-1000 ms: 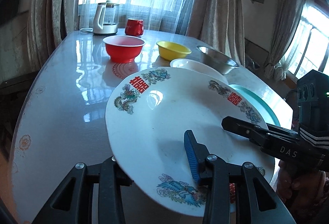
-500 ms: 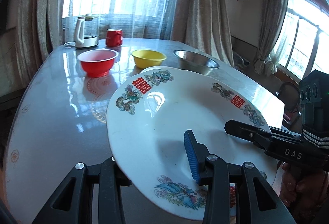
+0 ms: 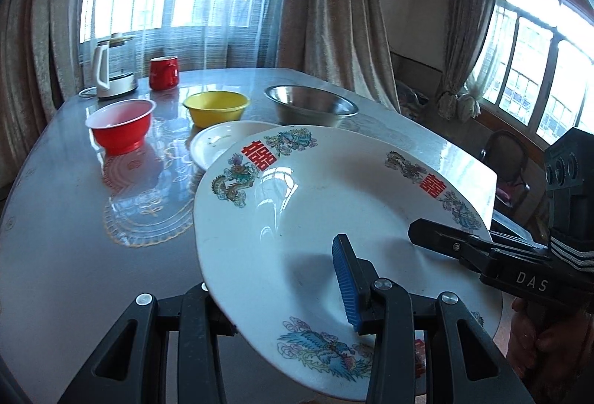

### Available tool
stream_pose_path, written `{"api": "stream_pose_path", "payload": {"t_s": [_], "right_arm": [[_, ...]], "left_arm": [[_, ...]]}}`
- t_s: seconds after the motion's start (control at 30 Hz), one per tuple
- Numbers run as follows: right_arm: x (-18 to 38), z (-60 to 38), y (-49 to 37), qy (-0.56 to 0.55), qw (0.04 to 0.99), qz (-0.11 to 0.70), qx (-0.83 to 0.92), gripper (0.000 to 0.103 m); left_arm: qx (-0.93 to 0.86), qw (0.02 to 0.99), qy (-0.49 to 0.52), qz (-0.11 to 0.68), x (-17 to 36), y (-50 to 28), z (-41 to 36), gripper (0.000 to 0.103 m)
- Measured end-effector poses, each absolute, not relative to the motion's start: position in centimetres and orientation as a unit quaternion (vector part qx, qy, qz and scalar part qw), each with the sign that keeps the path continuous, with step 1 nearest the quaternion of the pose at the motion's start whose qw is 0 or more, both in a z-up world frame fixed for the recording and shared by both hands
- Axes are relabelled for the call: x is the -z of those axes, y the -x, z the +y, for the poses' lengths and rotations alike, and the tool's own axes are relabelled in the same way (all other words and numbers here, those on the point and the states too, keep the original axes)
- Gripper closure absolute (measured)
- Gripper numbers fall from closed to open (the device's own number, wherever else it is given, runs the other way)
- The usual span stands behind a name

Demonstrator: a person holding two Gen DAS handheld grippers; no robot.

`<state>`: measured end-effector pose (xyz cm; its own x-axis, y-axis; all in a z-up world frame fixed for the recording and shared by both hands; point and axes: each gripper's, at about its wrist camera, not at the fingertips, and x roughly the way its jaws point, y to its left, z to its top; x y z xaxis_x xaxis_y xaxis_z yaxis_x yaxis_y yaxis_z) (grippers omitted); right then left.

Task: Organize plates and bowls
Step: 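Lift the large plate with the left tool and carry it over the teal plate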

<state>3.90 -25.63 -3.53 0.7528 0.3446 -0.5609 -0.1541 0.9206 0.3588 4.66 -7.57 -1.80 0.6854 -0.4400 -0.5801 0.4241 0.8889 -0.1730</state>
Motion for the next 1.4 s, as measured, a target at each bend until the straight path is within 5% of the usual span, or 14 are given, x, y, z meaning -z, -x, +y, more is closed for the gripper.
{"api": "stream_pose_path", "payload": {"t_s": [1.4], "right_arm": [[6.2,-34.5,-6.8,-0.172,0.921,0.349,-0.026,0.078]], "left_arm": [[0.231,0.887,0.008,0.399,4.5,-10.7,-17.8,0.059]]}}
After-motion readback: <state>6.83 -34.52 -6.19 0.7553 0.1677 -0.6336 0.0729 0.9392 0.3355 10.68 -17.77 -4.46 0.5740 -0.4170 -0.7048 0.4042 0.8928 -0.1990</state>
